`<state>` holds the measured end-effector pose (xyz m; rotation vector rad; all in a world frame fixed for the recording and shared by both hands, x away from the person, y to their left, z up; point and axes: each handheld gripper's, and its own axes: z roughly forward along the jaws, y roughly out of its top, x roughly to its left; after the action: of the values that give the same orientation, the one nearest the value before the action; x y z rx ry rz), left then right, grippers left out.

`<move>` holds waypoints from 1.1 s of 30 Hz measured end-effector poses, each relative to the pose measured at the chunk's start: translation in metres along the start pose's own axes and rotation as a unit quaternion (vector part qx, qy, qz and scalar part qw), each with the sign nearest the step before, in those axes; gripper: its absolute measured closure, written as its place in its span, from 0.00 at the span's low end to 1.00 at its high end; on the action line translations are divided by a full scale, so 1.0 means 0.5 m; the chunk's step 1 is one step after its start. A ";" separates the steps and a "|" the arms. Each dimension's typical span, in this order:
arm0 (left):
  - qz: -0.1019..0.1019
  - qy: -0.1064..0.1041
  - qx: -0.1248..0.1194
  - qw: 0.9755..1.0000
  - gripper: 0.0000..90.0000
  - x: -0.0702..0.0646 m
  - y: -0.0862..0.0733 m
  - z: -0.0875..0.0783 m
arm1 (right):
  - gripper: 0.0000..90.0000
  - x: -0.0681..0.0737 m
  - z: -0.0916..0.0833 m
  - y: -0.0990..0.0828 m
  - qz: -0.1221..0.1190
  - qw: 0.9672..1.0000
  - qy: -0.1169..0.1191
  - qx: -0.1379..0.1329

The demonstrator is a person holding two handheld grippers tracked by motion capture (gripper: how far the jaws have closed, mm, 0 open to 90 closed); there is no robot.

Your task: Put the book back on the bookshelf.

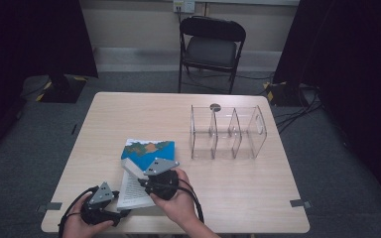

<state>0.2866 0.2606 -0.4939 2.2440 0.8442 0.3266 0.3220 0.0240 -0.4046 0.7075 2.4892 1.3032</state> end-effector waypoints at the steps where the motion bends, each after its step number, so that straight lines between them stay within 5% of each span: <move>1: 0.002 0.002 0.000 1.000 0.27 0.000 0.000 0.000 | 0.84 0.000 0.000 0.000 0.001 1.000 0.000 0.001; 14: -0.007 -0.005 0.021 1.000 0.33 0.001 0.010 -0.004 | 0.84 0.003 0.004 -0.004 -0.002 1.000 0.002 0.003; 33: -0.038 -0.008 0.006 0.999 0.37 0.005 0.013 -0.016 | 0.84 0.003 0.005 -0.004 -0.001 1.000 0.002 0.000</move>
<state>0.2880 0.2633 -0.4836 2.2158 0.9221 0.2694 0.3211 0.0254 -0.4077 0.7033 2.4927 1.3063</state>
